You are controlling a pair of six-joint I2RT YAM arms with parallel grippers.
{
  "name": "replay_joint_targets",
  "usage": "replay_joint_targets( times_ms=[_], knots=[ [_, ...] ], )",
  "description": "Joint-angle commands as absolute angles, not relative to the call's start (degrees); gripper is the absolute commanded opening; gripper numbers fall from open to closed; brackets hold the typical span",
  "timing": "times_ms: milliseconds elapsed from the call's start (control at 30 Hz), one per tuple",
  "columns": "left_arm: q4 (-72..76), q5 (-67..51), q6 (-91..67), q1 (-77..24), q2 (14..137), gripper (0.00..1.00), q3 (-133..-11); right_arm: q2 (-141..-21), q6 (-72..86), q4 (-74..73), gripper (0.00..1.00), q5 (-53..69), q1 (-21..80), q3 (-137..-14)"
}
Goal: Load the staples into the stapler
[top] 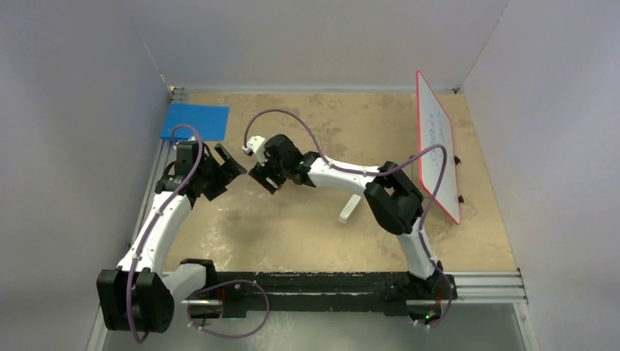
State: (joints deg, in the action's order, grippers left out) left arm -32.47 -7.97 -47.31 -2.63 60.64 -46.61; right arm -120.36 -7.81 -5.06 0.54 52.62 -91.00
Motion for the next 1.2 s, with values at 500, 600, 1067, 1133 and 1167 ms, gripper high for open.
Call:
replay_joint_targets(
  times_ms=[500, 600, 1067, 1133, 1167],
  knots=[
    [-34.66, -0.28, -50.88, -1.56, 57.67, 0.87, -45.53, -128.26, -10.24, -11.28, 0.62, 1.47, 53.29, -99.8],
    [-35.28, 1.63, -51.47, -1.51, 56.5, 0.86, -45.19, -129.36, -10.05, -11.48, 0.56, 0.45, 53.3, -100.76],
    [-33.09, -5.89, -50.66, -1.5, 52.99, 0.83, -40.56, -121.9, -16.08, -11.1, 0.35, 2.94, 53.15, -91.36],
    [-31.49, -8.98, -51.6, -1.51, 52.76, 0.83, -39.1, -118.68, -17.66, -9.5, 0.31, 4.42, 53.09, -86.55],
    [-30.59, -10.37, -52.12, -1.5, 52.49, 0.83, -38.16, -117.0, -18.13, -8.55, 0.29, 5.13, 53.06, -84.05]
  ],
)
